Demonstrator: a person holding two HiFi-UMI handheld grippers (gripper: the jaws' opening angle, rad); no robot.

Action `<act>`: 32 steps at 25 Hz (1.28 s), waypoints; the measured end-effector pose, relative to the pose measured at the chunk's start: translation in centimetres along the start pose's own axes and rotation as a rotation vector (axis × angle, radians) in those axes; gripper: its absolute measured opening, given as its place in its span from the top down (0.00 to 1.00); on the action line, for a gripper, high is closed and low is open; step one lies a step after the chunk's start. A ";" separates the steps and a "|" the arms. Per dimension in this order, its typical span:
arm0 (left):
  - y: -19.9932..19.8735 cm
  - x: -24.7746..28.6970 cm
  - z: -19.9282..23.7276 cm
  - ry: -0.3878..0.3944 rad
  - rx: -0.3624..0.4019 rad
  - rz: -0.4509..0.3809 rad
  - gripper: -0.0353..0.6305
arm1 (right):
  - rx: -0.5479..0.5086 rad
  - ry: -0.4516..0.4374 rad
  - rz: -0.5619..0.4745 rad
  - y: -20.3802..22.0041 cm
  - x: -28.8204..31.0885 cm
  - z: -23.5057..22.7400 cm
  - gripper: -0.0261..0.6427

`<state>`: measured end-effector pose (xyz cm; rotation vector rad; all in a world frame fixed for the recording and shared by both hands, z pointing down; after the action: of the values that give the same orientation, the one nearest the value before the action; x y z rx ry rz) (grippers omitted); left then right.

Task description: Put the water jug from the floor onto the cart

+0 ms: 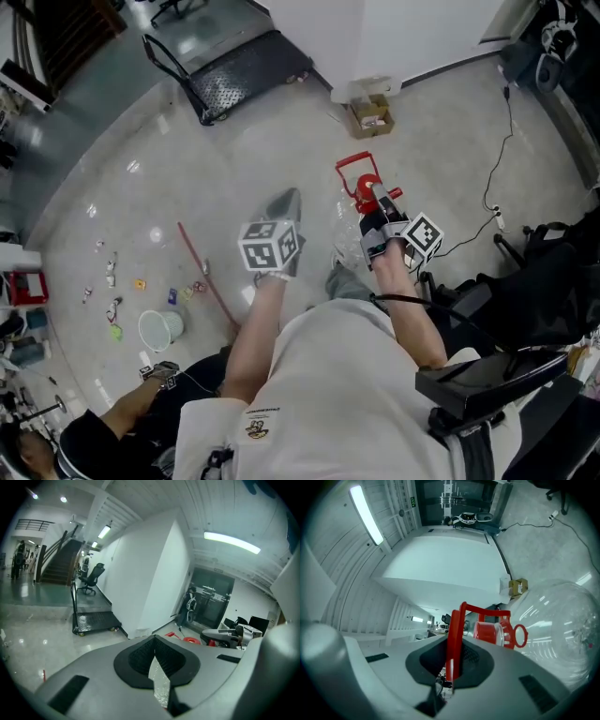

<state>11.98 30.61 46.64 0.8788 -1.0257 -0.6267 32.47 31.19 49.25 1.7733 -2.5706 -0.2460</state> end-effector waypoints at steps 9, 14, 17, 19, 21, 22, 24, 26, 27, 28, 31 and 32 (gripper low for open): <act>-6.2 9.6 1.2 -0.059 -0.022 -0.007 0.94 | 0.023 -0.021 0.089 -5.2 11.2 -0.8 0.92; -8.4 12.7 2.4 -0.106 -0.045 -0.029 0.94 | 0.015 -0.025 0.143 -7.4 16.4 -1.6 0.92; -8.8 13.9 3.6 -0.129 -0.057 -0.027 0.94 | 0.011 -0.026 0.152 -8.2 19.0 -2.0 0.92; -9.4 15.0 5.3 -0.142 -0.069 -0.017 0.94 | 0.001 -0.029 0.161 -8.4 21.7 -2.1 0.92; -10.7 16.6 7.6 -0.148 -0.083 -0.008 0.94 | -0.005 -0.022 0.164 -8.5 25.0 -2.3 0.92; -11.4 17.5 8.8 -0.148 -0.089 -0.004 0.94 | -0.003 -0.015 0.161 -8.4 26.7 -2.4 0.92; -12.4 19.4 11.3 -0.143 -0.096 0.007 0.94 | 0.000 -0.003 0.153 -8.2 29.9 -2.9 0.92; -13.2 21.3 13.5 -0.132 -0.101 0.015 0.94 | 0.000 0.012 0.149 -7.8 32.4 -3.7 0.92; -13.6 22.1 14.4 -0.128 -0.106 0.015 0.94 | -0.001 0.018 0.151 -7.6 33.6 -4.0 0.92; -14.0 22.9 15.3 -0.125 -0.110 0.014 0.94 | 0.001 0.020 0.154 -7.3 34.6 -4.3 0.92; -14.7 24.3 16.9 -0.123 -0.111 0.010 0.94 | 0.013 0.023 0.154 -6.8 36.2 -4.9 0.92; -14.8 24.7 17.0 -0.121 -0.108 0.007 0.94 | 0.015 0.018 0.151 -6.8 36.3 -5.0 0.92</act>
<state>5.65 -2.10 49.42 0.7497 -1.0929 -0.7295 26.25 -5.54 50.30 1.5674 -2.6835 -0.2083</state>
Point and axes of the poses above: the fingertips, and each gripper's own axes: x forward along the fingers, z to its left, y out of its underside, the point moved 2 cm from there along -x, backward along the fingers, and after that the axes turned 7 degrees about -y, right-handed, at the moved point
